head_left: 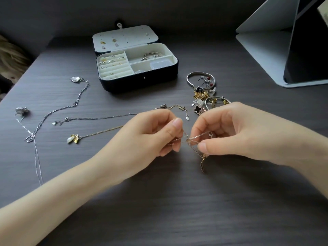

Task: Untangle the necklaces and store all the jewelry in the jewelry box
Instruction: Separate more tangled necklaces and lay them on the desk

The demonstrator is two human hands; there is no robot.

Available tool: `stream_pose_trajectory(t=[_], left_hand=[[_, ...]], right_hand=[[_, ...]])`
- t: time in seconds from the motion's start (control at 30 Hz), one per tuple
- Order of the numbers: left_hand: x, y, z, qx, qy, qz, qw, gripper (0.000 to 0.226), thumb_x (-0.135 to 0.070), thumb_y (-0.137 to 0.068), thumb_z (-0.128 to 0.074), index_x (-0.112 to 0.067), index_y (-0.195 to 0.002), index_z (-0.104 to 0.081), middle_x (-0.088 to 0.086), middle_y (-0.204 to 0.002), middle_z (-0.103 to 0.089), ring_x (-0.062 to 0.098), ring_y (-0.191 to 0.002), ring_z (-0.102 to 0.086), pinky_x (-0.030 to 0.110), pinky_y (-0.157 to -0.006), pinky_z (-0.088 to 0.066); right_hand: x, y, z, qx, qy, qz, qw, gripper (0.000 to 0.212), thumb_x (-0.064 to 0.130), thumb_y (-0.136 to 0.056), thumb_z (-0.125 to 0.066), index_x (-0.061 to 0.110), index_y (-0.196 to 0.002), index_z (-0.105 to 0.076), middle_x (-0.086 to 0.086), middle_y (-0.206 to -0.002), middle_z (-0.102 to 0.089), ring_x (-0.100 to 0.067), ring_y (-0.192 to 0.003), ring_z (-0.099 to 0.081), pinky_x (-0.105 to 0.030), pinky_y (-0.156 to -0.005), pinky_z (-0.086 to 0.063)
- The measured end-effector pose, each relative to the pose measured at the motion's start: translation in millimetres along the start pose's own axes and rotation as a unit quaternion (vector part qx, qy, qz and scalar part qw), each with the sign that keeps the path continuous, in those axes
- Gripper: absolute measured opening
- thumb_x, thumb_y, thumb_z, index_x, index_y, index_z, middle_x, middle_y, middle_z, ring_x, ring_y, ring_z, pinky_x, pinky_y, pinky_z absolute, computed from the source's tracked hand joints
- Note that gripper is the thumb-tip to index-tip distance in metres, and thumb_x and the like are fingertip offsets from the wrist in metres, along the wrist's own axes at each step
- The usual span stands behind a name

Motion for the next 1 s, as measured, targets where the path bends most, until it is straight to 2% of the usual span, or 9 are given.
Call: stream_pose_trajectory(t=[0.17,0.27,0.37,0.5,0.57,0.67,0.8,0.9,1.0], left_hand=[[-2.8,0.9,1.2,0.027,0.046,0.047,0.997,0.014,-0.026,-0.074,-0.060,-0.022,-0.060,-0.059,-0.001,-0.055,-0.054,0.010,-0.047,-0.038,0.011,-0.044,-0.032],[-3.1,1.3,2.4,0.037,0.027,0.053,0.998,0.011,-0.017,-0.062,-0.068,-0.023,-0.062,-0.059,-0.001,-0.057,-0.051,0.008,-0.049,-0.039,0.011,-0.043,-0.031],[-3.1,1.3,2.9,0.031,0.021,0.050,0.998,0.014,-0.012,-0.059,-0.068,-0.022,-0.061,-0.059,-0.002,-0.060,-0.053,0.005,-0.048,-0.043,0.010,-0.044,-0.033],[-1.1,0.9,3.5,0.040,0.020,0.043,0.998,0.012,-0.011,-0.059,-0.069,-0.015,-0.069,-0.065,-0.004,-0.060,-0.056,0.006,-0.053,-0.048,0.011,-0.050,-0.038],[-1.3,1.2,2.8,0.046,0.007,0.039,0.998,0.013,-0.013,-0.060,-0.069,-0.019,-0.071,-0.069,-0.006,-0.058,-0.056,0.007,-0.054,-0.049,0.012,-0.052,-0.038],[-3.8,1.4,1.7,0.037,0.009,0.037,0.999,0.004,-0.017,-0.064,-0.066,-0.017,-0.067,-0.069,-0.005,-0.053,-0.056,0.004,-0.047,-0.045,0.009,-0.045,-0.034],[-3.3,1.2,2.2,0.030,0.025,0.045,0.998,0.008,-0.019,-0.069,-0.062,-0.018,-0.066,-0.070,0.001,-0.050,-0.057,0.010,-0.042,-0.038,0.013,-0.042,-0.031],[-2.3,0.9,2.8,0.028,0.005,0.041,0.999,0.010,-0.021,-0.074,-0.064,-0.015,-0.066,-0.066,0.002,-0.055,-0.063,0.011,-0.042,-0.045,0.012,-0.042,-0.032],[-3.6,2.4,3.0,0.006,-0.063,-0.028,0.998,0.011,-0.019,-0.082,-0.063,-0.012,-0.074,-0.063,0.002,-0.063,-0.067,0.013,-0.051,-0.058,0.012,-0.045,-0.039]], right_hand=[[-1.5,-0.7,0.5,-0.009,0.019,0.003,1.000,0.019,0.002,-0.079,-0.070,0.019,-0.071,-0.068,0.001,-0.069,-0.069,-0.007,-0.063,-0.061,-0.018,-0.066,-0.050],[-1.6,-0.7,-0.2,-0.007,0.015,0.000,1.000,0.005,0.015,-0.071,-0.069,0.020,-0.073,-0.069,0.002,-0.068,-0.069,-0.006,-0.063,-0.061,-0.019,-0.065,-0.049],[-0.7,-0.3,0.0,-0.010,0.016,-0.002,1.000,0.014,0.007,-0.077,-0.072,0.019,-0.070,-0.069,0.002,-0.067,-0.068,-0.006,-0.062,-0.060,-0.017,-0.064,-0.049],[1.7,-0.1,-0.3,-0.017,0.008,-0.010,1.000,0.019,0.001,-0.078,-0.065,0.018,-0.071,-0.068,0.002,-0.064,-0.068,-0.005,-0.060,-0.059,-0.013,-0.061,-0.046],[1.3,0.0,-0.3,-0.019,0.006,-0.014,1.000,0.017,0.002,-0.078,-0.064,0.017,-0.073,-0.069,0.003,-0.062,-0.067,-0.005,-0.060,-0.059,-0.011,-0.061,-0.046],[0.9,0.4,-0.6,-0.020,0.006,-0.017,1.000,0.016,0.003,-0.078,-0.064,0.017,-0.074,-0.070,0.003,-0.062,-0.067,-0.005,-0.060,-0.060,-0.012,-0.062,-0.047],[-0.3,0.2,-0.8,-0.021,-0.002,-0.020,1.000,0.015,0.002,-0.079,-0.065,0.017,-0.080,-0.071,0.001,-0.067,-0.069,-0.007,-0.063,-0.061,-0.016,-0.065,-0.048],[-0.1,-0.4,-0.9,-0.025,0.000,-0.018,1.000,0.015,0.004,-0.079,-0.064,0.017,-0.077,-0.070,0.003,-0.063,-0.068,-0.004,-0.061,-0.061,-0.012,-0.063,-0.047],[0.6,-0.5,-1.2,-0.029,0.008,-0.014,0.999,0.014,0.006,-0.079,-0.063,0.018,-0.074,-0.068,0.004,-0.061,-0.067,-0.003,-0.060,-0.059,-0.013,-0.062,-0.046]])
Point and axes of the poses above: each hand's wrist, its own y-axis away from the middle knuckle, its own z-axis out of the back of the hand, x = y × z, the point moved 3 cm from there along -y, towards the middle knuckle
